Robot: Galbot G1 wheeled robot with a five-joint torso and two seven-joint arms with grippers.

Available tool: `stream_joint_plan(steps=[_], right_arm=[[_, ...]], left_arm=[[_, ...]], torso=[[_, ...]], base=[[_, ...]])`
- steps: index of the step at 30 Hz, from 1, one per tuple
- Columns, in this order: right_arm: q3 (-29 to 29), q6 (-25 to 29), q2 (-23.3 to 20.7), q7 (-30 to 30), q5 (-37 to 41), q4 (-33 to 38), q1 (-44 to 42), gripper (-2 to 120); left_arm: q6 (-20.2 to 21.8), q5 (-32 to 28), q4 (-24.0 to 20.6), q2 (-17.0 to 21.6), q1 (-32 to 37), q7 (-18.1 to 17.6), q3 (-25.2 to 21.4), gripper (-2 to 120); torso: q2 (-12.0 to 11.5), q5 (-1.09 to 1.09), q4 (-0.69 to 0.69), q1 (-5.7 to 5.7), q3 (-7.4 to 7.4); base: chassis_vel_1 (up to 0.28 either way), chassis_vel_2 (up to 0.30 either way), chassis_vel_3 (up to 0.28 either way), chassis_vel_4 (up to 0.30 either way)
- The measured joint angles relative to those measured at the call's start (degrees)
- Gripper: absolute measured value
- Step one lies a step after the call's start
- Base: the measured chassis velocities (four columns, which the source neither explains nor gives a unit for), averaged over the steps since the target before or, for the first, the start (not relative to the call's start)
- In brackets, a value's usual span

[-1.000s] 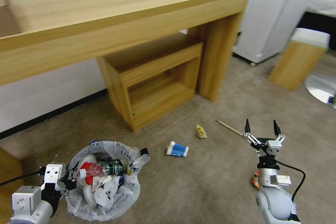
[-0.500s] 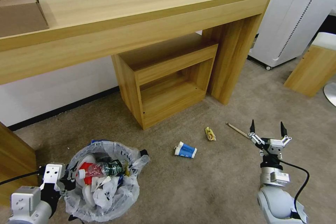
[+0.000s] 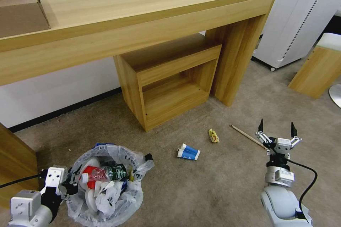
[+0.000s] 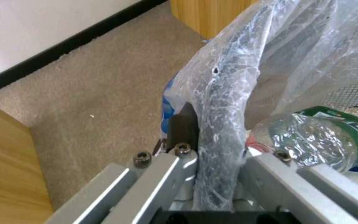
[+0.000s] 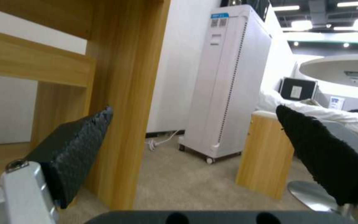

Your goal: Pick up the trash bin and place the garbage on the floor into it.

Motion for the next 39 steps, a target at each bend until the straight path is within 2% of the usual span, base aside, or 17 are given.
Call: stream_joint_plan(steps=[9,16,20,24,30,33,36,39], right_arm=[[1.39,1.02,-0.45,-4.42,-0.03,0.38,-0.27,100],[1.07,1.65,-3.10,-5.38,2.09,0.08,-0.21,100],[0.16,-1.47,-6.47,-2.92,1.91,0.21,0.43,100],[-2.18,-4.08,-10.57,1.97,3.38,1.53,1.64,100],[-5.27,-4.85,-13.31,7.22,4.03,2.52,4.26,100],[-6.53,-5.12,-15.45,7.28,6.35,3.72,5.35,100],[-6.74,-5.99,-17.48,5.36,9.00,5.76,5.55,100],[-4.77,-7.15,-19.23,-1.39,10.25,7.51,4.62,100]], left_arm=[[0.09,-1.12,0.44,0.82,-0.34,0.01,-0.17,0],[-0.08,-5.03,0.40,2.24,-0.69,-2.22,-0.73,0],[-0.10,-5.51,0.41,2.21,-0.67,-2.46,-0.74,0],[-0.18,-3.81,1.01,1.66,-0.85,-2.49,-0.33,0],[-0.43,-4.05,1.40,2.34,-0.97,-2.50,0.15,0],[-0.51,-4.37,1.53,3.00,-1.25,-2.68,-0.08,0],[-0.71,-3.99,1.90,3.10,-1.28,-2.85,-0.18,0],[-1.40,-2.67,2.73,2.56,-1.54,-2.92,0.55,0]], torso=[[0.00,-0.01,0.00,0.00,0.00],[0.00,0.02,-0.01,0.00,0.00],[0.00,0.01,0.00,0.00,0.00],[0.00,0.00,0.00,0.00,0.00],[0.00,0.01,0.00,0.00,0.00],[0.00,0.00,0.00,0.00,0.00],[0.00,0.00,0.00,0.00,0.00],[0.00,-0.01,0.00,0.00,0.00]], base=[[0.000,0.000,0.000,0.000],[0.000,0.000,0.000,0.000],[0.000,0.000,0.000,0.000],[0.000,0.000,0.000,0.000],[0.000,0.000,0.000,0.000],[0.000,0.000,0.000,0.000],[0.000,0.000,0.000,0.000],[0.000,0.000,0.000,0.000]])
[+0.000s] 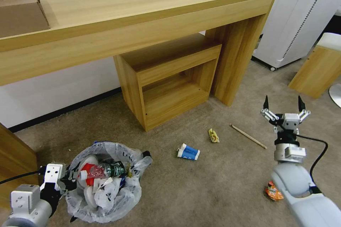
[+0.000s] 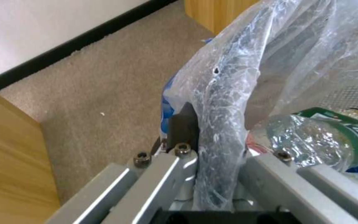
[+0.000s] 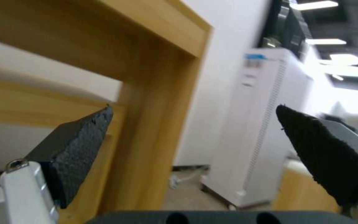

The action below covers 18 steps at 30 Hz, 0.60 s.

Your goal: Pick up the trash bin and place the garbage on the floor into it.

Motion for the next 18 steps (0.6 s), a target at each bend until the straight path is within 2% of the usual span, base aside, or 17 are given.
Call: stream_joint_plan(steps=[3,8,11,14,18], right_arm=[[0.77,-0.08,-0.11,-2.33,-0.65,-0.08,-0.38,100],[0.44,-1.50,0.67,-2.75,1.00,-0.75,-1.35,100],[-0.97,1.55,2.26,0.05,0.03,-3.64,0.08,100],[-0.84,2.09,3.08,0.39,-0.88,-4.11,0.46,100],[-0.86,3.38,3.68,-2.09,2.12,-2.85,0.27,100]], left_arm=[[-0.06,0.52,0.28,-0.27,-0.67,0.28,0.83,0],[-0.15,0.13,0.35,0.05,-1.56,0.41,1.71,0],[-0.18,-0.78,0.37,0.62,-1.64,-0.06,1.72,0],[-0.18,-0.92,0.45,0.64,-1.55,-0.33,1.80,0],[-0.18,-0.62,0.59,0.05,-1.47,-0.42,2.44,0]], torso=[[0.00,0.00,0.00,0.00,0.00],[0.00,0.00,-0.02,0.00,0.00],[0.00,0.03,0.00,0.00,0.00],[0.00,0.01,0.00,0.00,0.00],[0.00,0.00,-0.01,0.00,0.00]], base=[[0.000,0.000,0.000,0.000],[0.000,0.000,0.000,0.000],[0.000,0.000,0.000,0.000],[0.000,0.000,0.000,0.000],[0.000,0.000,0.000,0.000]])
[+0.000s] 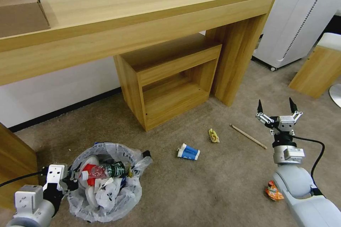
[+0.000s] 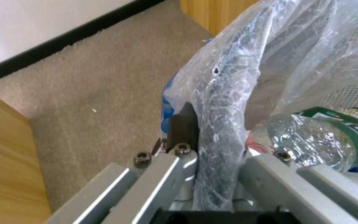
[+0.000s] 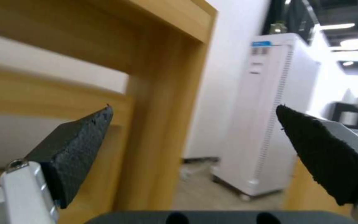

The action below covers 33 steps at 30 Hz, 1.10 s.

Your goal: Pick up the trash bin and place the garbage on the floor into it.

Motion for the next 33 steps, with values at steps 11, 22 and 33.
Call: stream_joint_plan(steps=[11,22,33], right_arm=[[-0.49,2.68,1.12,-2.14,-0.09,-0.31,-0.25,100],[-0.04,3.76,1.36,-2.37,-0.32,-0.86,-0.99,100],[0.10,6.12,1.76,-2.43,-2.06,-1.56,-1.17,100]], left_arm=[[0.04,1.03,-0.18,-1.23,0.54,-0.12,0.99,0],[-0.19,2.23,-0.14,-1.81,0.56,0.23,1.75,0],[-0.46,2.81,-0.22,-2.38,1.03,0.56,1.89,0]], torso=[[0.00,0.01,0.00,0.00,0.00],[0.00,0.01,0.00,0.00,0.00],[0.00,0.00,0.00,0.01,0.02]], base=[[0.000,0.000,0.000,0.000],[0.000,0.000,0.000,0.000],[-0.062,0.069,0.061,-0.066]])
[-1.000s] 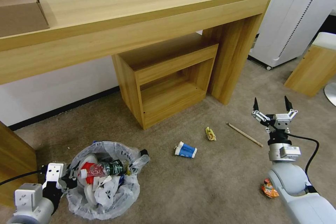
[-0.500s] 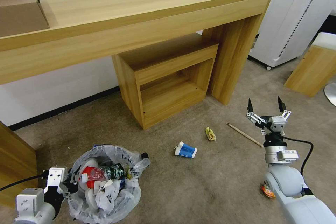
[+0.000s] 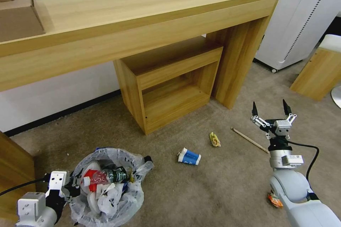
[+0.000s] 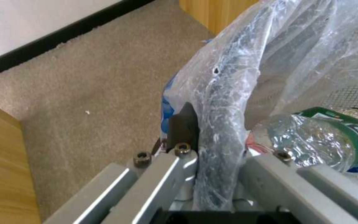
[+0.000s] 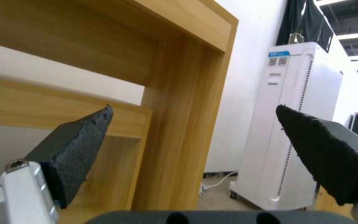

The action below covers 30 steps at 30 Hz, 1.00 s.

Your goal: Pick up the trash bin and place the garbage on the floor into it.

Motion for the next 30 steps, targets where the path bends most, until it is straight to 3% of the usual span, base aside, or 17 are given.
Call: stream_joint_plan(steps=[8,13,16,17,20,22,24,26,30], right_arm=[[-0.26,-1.27,-0.88,2.04,-1.48,0.28,0.22,100],[-3.62,-3.74,-5.20,0.74,2.13,-1.33,3.88,100],[-10.67,-3.89,-10.71,-2.20,7.84,-5.45,10.05,100],[-10.67,-3.89,-10.71,-2.20,7.84,-5.45,10.05,100],[-21.30,-0.82,-15.97,-7.68,8.22,-13.19,19.88,100],[-23.68,-0.34,-16.80,-9.23,7.89,-14.88,22.18,100],[-31.62,-0.01,-18.35,-14.05,7.88,-20.55,31.00,100],[-33.39,-0.13,-18.40,-15.25,8.12,-21.67,32.97,100],[-47.34,0.26,-16.78,-26.87,10.77,-32.64,45.60,100]], left_arm=[[-0.02,0.00,-0.52,-0.15,0.40,0.17,-0.21,0],[-0.23,-0.16,-0.85,-0.15,0.86,0.75,-0.59,0],[-0.28,-0.08,-1.51,-0.30,1.47,0.99,-1.41,0],[-0.28,-0.08,-1.51,-0.30,1.47,0.99,-1.41,0],[-0.30,0.68,-1.54,-1.44,2.03,1.78,-1.56,0],[-0.30,0.87,-1.48,-1.74,2.10,1.86,-1.49,0],[-0.31,1.40,-1.18,-2.88,2.15,2.23,-1.31,0],[-0.31,1.47,-1.11,-3.10,2.14,2.30,-1.27,0],[-0.44,1.65,-0.12,-4.10,2.09,2.58,-1.16,0]], torso=[[0.00,0.01,0.00,-0.01,-0.02],[0.00,0.01,-0.01,-0.01,-0.01],[0.00,0.02,0.00,-0.02,-0.01],[0.00,0.02,0.00,-0.02,-0.01],[0.00,0.02,0.01,-0.01,-0.01],[0.00,0.02,0.00,-0.01,-0.01],[0.00,0.02,0.00,-0.01,-0.01],[0.00,0.00,0.00,-0.01,-0.01],[0.00,0.05,0.02,0.00,-0.01]], base=[[-0.013,0.009,0.011,-0.010],[0.000,0.000,0.000,0.000],[0.000,0.000,0.000,0.000],[0.000,0.000,0.000,0.000],[0.000,0.000,0.000,0.000],[0.000,0.000,0.000,0.000],[0.000,0.000,0.000,0.000],[0.000,0.000,0.000,0.000],[0.000,0.000,0.000,0.000]])
